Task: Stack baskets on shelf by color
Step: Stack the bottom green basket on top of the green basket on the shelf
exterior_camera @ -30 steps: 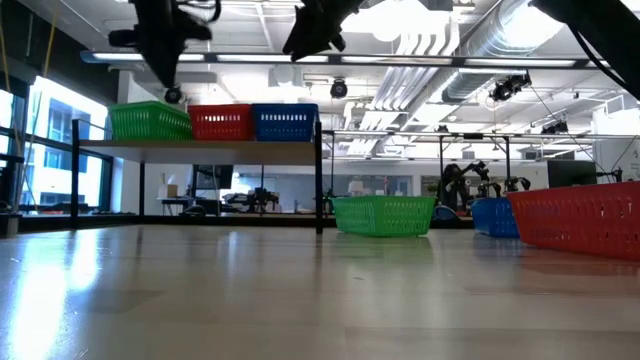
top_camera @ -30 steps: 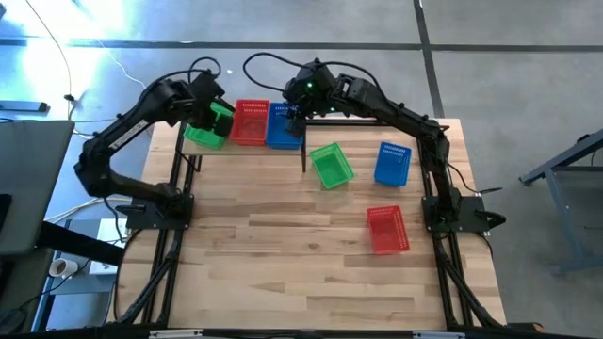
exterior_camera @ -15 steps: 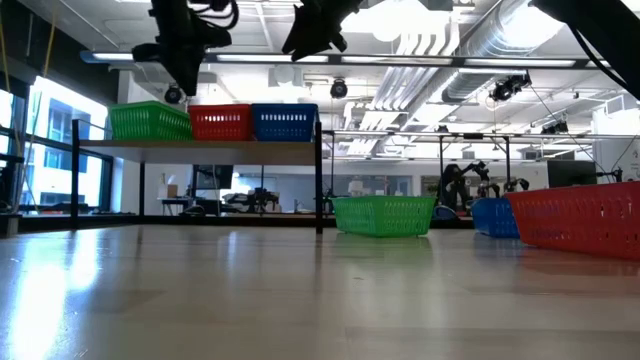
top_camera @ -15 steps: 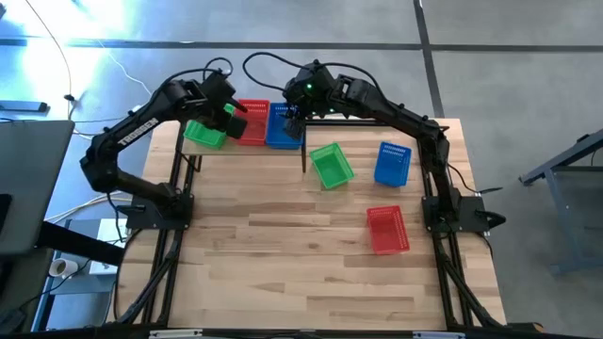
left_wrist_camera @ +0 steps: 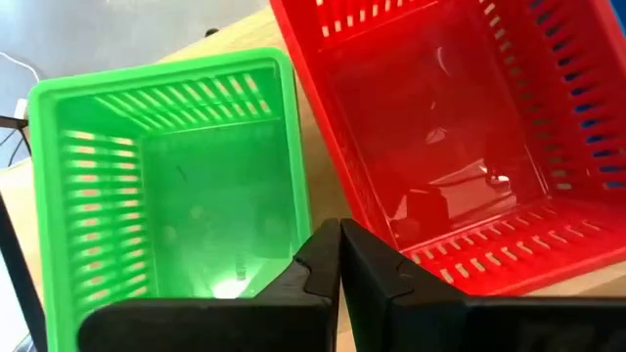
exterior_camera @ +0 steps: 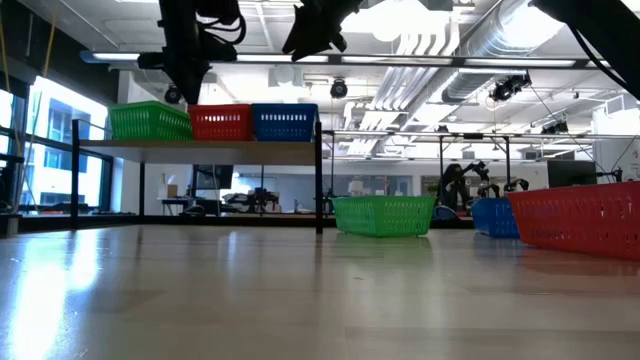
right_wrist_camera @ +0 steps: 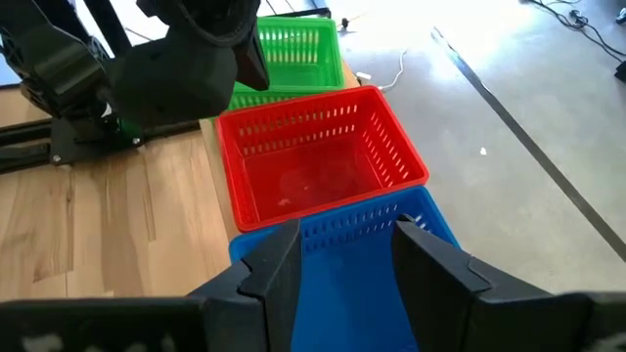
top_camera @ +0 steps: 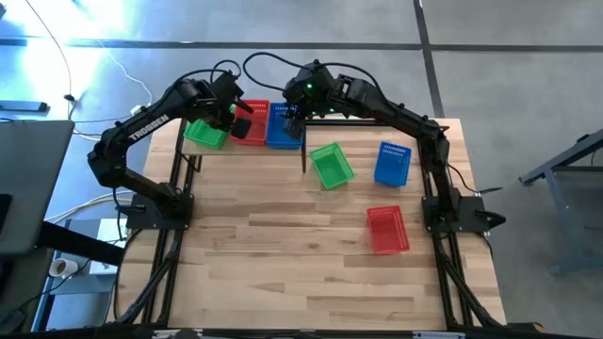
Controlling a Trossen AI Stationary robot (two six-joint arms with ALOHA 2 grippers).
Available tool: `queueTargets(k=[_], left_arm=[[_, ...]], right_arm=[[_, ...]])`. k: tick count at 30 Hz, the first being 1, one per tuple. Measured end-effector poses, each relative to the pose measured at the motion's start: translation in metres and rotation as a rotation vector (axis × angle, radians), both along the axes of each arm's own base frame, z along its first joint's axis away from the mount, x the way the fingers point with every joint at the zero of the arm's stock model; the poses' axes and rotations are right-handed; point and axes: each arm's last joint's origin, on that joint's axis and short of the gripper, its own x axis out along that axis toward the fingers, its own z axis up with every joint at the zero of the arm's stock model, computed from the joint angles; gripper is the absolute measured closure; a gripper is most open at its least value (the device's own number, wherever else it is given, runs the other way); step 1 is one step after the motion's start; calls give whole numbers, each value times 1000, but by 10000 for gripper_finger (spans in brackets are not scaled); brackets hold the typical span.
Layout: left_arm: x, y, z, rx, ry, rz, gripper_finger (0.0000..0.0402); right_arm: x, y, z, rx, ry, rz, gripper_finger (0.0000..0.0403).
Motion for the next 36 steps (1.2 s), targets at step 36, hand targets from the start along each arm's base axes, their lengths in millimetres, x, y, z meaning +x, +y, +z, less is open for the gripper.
queueTargets(k=[36], left_arm=[[-4,28,-15,16,63,110,401]], right_arm=[[0,0,0,-36,15,27,257]])
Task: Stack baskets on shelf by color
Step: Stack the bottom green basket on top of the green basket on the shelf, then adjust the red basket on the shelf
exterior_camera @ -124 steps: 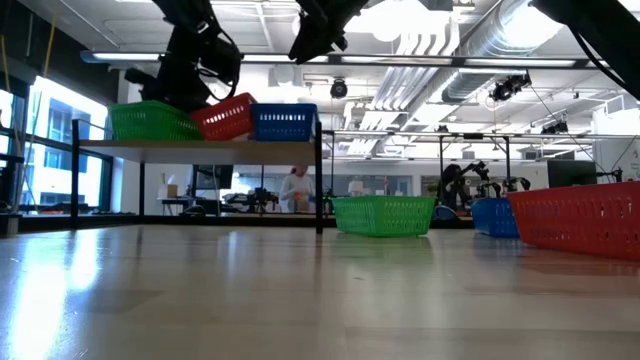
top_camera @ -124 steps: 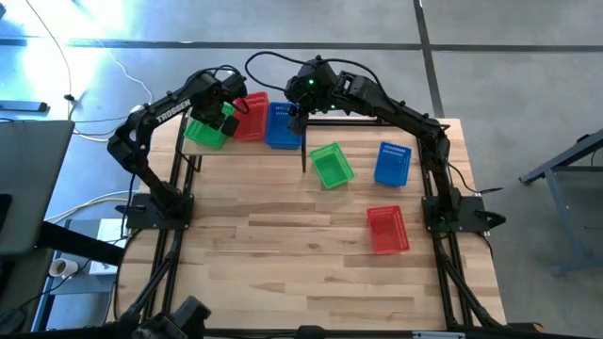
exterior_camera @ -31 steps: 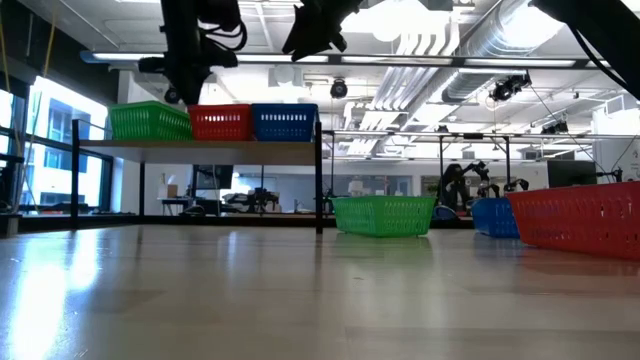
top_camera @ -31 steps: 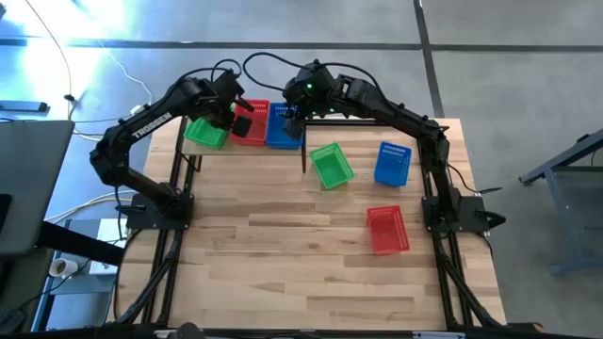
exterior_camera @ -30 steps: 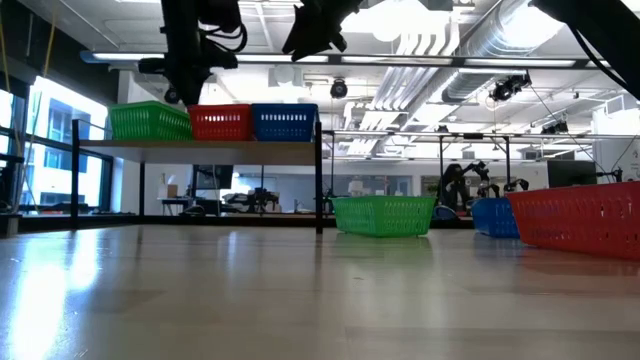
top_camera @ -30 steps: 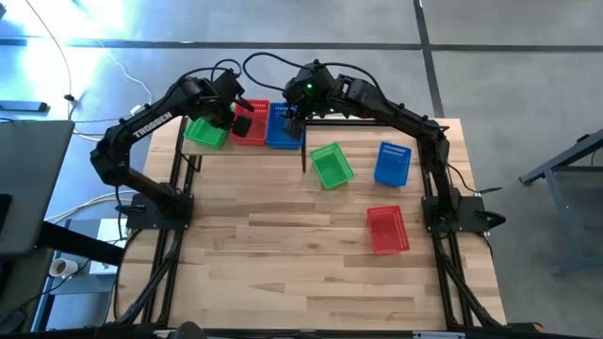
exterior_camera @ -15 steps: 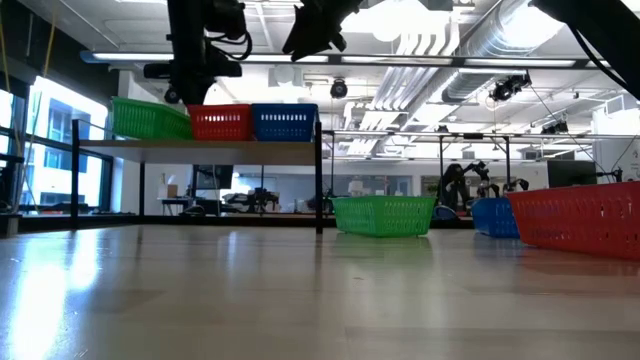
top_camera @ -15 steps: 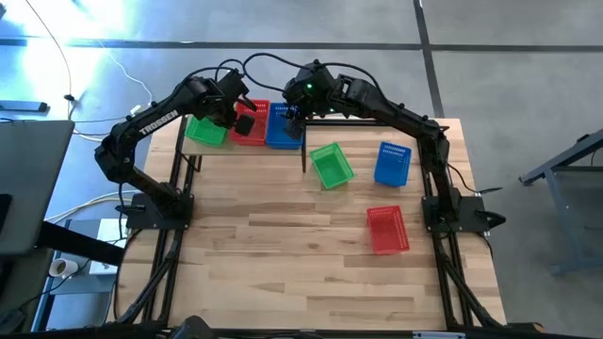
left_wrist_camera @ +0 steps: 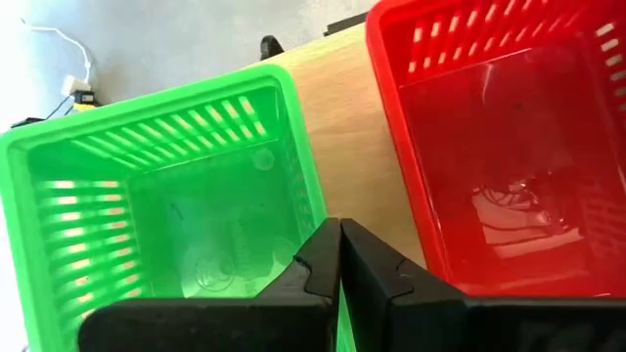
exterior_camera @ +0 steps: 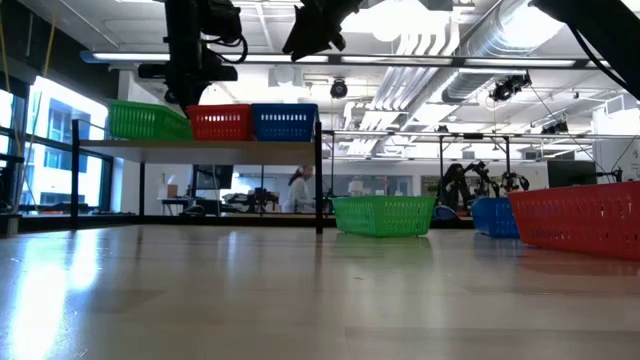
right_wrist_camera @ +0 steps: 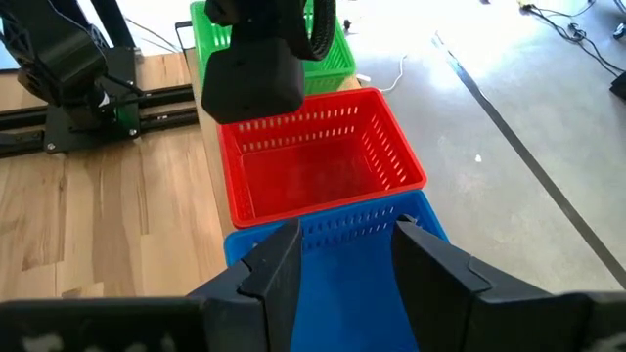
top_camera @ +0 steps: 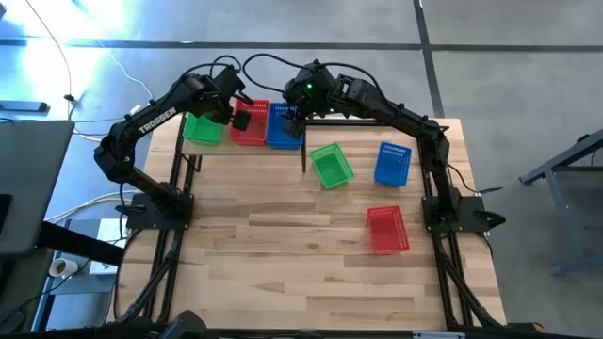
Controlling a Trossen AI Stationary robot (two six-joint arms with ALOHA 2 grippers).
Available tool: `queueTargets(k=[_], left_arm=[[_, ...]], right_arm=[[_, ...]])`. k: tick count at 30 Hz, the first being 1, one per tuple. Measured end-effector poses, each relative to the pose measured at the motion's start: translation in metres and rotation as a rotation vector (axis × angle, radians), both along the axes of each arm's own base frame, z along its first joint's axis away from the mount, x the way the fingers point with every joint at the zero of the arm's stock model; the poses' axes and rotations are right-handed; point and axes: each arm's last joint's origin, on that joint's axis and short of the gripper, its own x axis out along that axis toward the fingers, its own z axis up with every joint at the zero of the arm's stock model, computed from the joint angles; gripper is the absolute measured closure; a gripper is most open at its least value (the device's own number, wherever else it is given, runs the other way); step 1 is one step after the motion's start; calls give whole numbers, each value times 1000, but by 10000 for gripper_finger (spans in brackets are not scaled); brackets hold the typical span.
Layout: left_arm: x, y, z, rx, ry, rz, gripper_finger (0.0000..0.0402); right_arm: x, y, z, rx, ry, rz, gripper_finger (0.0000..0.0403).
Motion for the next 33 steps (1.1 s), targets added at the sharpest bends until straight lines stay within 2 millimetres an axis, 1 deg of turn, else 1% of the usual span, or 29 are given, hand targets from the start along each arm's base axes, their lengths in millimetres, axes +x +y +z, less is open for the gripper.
queueTargets(k=[5,14,19,21,25,33], left_arm=[[2,-1,2,3,-9,-8,401],[5,-1,20,55,-55,-19,398],[10,0,31,59,-162,-64,394],[14,0,32,71,-191,-89,394],[18,-3,32,72,-193,-106,394],[19,-2,28,71,-164,-87,394]], right_arm=[[0,-1,0,0,0,-2,257],[0,-1,0,0,0,-2,257],[0,-1,0,2,-1,-3,257],[0,-1,0,2,-1,-3,257],[0,-1,0,3,-1,-3,257],[0,-1,0,3,-1,-3,257]])
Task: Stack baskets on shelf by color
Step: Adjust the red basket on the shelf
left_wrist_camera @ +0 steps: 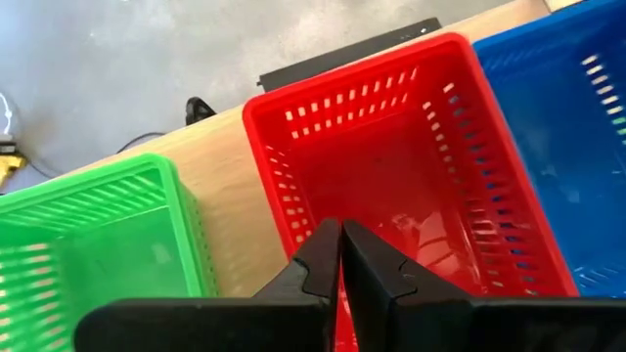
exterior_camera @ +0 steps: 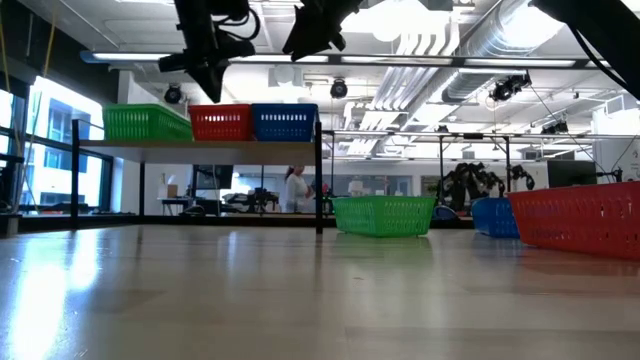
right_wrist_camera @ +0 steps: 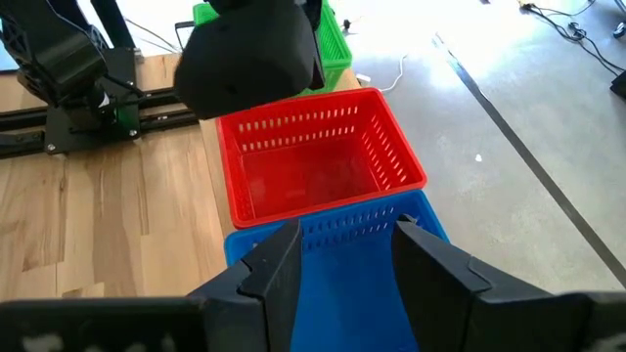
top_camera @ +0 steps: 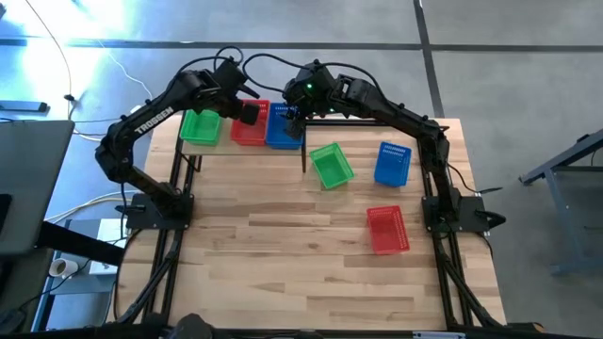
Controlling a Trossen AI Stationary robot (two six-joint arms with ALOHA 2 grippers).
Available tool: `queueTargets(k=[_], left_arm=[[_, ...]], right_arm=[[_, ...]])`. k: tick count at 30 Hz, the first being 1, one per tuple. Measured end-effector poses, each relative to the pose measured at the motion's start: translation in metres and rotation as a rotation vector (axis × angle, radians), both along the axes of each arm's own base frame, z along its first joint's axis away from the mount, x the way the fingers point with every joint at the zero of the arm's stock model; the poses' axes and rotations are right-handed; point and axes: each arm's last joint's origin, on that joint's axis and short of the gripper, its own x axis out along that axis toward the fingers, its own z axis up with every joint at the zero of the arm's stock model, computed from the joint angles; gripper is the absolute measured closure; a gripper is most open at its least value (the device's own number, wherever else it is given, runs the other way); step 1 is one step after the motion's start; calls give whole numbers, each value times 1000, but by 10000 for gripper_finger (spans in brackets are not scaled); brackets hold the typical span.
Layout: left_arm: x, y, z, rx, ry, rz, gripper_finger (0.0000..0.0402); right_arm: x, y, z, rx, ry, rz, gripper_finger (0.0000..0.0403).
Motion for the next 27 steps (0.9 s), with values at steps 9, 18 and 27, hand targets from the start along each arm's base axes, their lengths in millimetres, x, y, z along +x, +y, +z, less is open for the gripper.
queueTargets(k=[9,18,27], left_arm=[[10,12,-18,-33,80,-9,394],[14,22,-31,-70,114,-8,394],[14,23,-38,-120,166,-25,394]], right_arm=[[0,0,0,-1,0,1,257],[0,0,0,-2,1,2,257],[0,0,0,-2,1,2,257]])
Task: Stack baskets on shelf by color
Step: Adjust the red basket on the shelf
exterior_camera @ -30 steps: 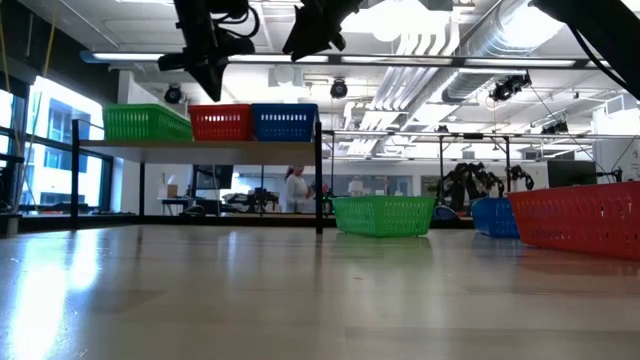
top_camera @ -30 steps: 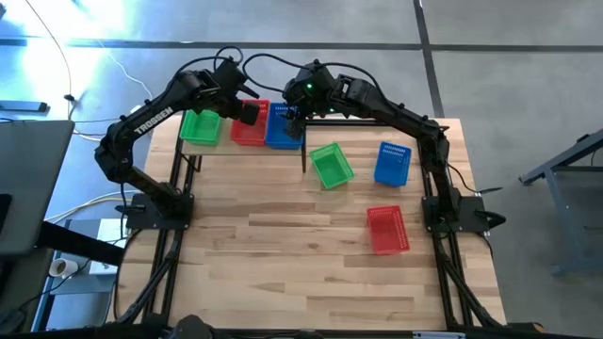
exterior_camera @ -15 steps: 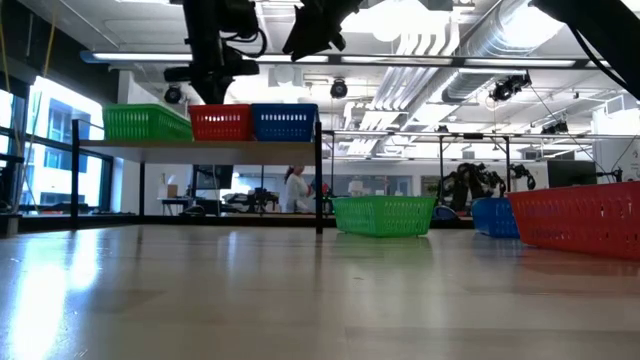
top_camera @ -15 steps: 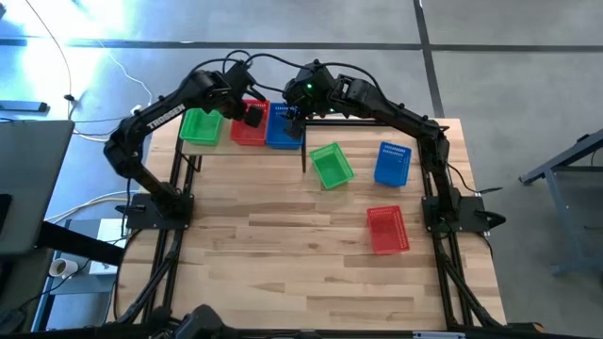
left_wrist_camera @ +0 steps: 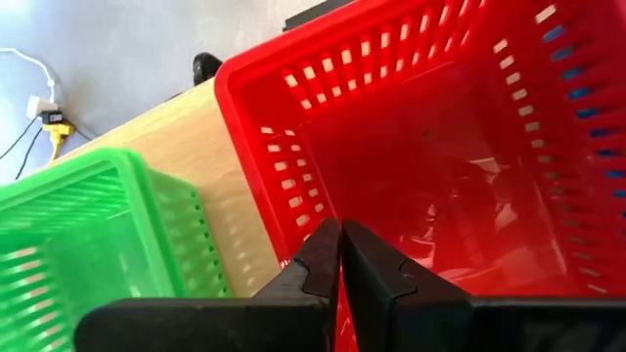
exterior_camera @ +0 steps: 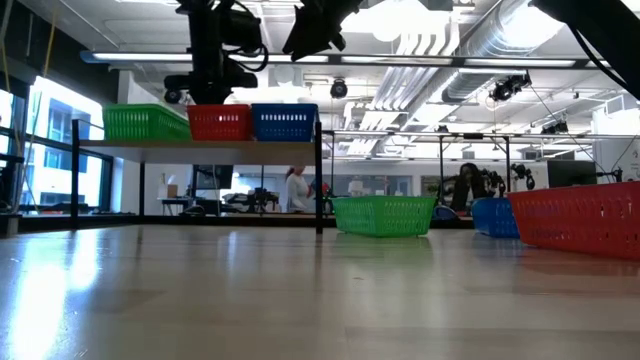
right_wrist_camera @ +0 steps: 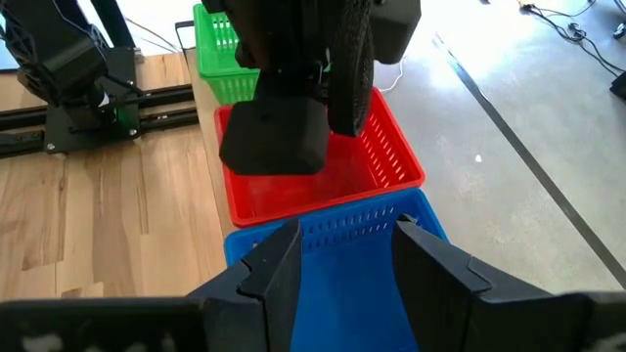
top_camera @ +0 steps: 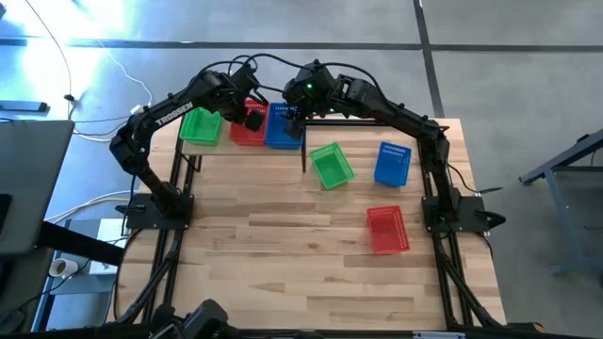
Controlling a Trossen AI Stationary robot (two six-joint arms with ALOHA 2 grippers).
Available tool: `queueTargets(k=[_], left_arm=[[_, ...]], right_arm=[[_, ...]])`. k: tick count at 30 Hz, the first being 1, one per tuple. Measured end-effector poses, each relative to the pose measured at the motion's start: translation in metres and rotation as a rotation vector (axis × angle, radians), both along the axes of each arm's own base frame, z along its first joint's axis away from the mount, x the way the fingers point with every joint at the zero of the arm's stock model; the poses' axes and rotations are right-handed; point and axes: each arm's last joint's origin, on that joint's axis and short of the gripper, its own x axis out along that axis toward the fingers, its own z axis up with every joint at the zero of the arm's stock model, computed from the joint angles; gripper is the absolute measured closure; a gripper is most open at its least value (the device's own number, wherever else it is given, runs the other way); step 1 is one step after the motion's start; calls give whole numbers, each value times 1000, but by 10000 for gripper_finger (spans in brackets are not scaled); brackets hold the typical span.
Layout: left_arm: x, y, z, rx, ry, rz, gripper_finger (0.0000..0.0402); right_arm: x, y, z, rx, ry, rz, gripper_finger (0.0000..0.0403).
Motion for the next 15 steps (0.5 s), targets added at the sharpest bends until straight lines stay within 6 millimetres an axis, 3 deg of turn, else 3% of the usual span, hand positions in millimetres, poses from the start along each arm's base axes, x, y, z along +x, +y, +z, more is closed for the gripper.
queueTargets(k=[15], left_arm=[[-3,-3,2,3,29,6,394]], right_arm=[[0,0,0,0,0,0,257]])
